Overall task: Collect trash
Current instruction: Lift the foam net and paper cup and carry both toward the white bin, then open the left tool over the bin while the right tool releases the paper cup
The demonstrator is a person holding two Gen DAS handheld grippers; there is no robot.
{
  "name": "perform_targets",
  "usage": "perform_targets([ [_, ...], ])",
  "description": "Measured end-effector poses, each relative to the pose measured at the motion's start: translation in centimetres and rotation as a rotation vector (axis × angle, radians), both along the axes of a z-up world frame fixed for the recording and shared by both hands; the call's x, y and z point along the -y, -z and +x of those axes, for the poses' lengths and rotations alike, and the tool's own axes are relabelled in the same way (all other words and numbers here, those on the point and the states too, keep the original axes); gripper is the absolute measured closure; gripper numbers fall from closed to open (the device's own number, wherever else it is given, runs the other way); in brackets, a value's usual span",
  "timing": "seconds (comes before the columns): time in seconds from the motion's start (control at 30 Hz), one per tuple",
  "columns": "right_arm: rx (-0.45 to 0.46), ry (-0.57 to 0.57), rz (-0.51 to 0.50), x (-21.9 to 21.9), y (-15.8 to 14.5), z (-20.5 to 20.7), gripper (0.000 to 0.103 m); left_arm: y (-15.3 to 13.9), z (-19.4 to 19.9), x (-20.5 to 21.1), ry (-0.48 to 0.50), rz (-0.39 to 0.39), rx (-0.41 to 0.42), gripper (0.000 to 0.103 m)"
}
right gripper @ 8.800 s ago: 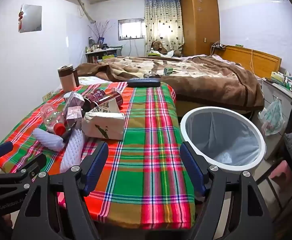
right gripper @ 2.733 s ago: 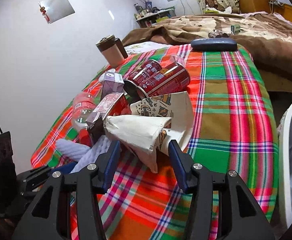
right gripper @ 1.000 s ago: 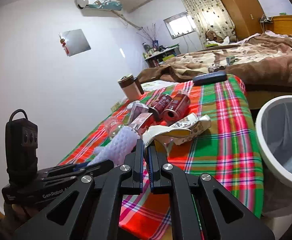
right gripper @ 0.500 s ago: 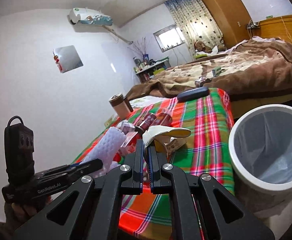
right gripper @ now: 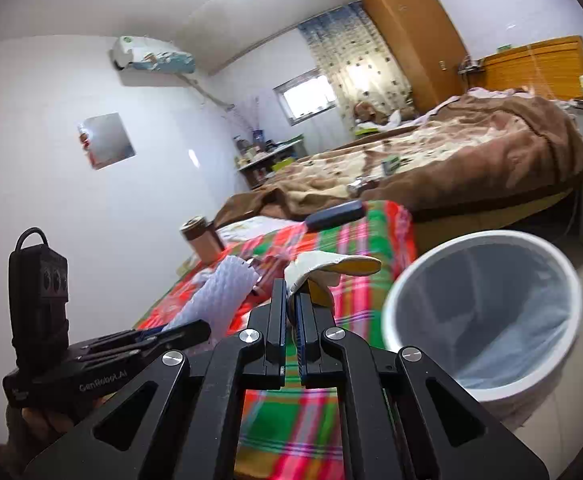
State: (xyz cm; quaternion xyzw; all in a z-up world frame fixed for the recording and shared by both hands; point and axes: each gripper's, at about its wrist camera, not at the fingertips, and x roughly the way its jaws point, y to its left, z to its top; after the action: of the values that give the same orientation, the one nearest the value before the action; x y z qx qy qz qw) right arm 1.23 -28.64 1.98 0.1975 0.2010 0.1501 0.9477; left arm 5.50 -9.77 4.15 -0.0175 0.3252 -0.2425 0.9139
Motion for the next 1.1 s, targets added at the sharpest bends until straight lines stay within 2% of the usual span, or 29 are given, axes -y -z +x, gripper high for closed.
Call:
perform_targets([
  [0.23, -0.011, 0.11, -0.016, 3.2, 0.3, 0.2, 0.099, 0.4, 1.7, 4.7, 0.08, -0.003, -0.028, 0.079],
  [0.6, -0.14, 0.187, -0.037, 6.1, 2.7, 2.3, 0.099, 2.4, 4.6, 11.0, 0.175, 0.028, -0.094, 0.079],
  [0.9, -0.249, 0.227, -0.091, 8.3, 4.0, 3.5, 0.099, 4.2, 6.5, 14.6, 0.187, 0.062, -0.144, 0.078],
  [0.97, -0.273, 0.226, -0.096, 8.5, 4.2, 3.9, 0.099, 4.7, 7.0, 14.7, 0.176, 0.058, -0.16, 0.075],
  [1.07, -0.302, 0.23, -0.13, 8.6, 4.6, 3.9, 0.091, 5.1, 7.1, 14.7, 0.176, 0.058, -0.168, 0.064],
  [1.1, -0.308, 0.23, -0.144, 8.4, 4.7, 3.7, 0.081, 5.1, 7.1, 14.7, 0.174, 0.059, -0.169, 0.059],
])
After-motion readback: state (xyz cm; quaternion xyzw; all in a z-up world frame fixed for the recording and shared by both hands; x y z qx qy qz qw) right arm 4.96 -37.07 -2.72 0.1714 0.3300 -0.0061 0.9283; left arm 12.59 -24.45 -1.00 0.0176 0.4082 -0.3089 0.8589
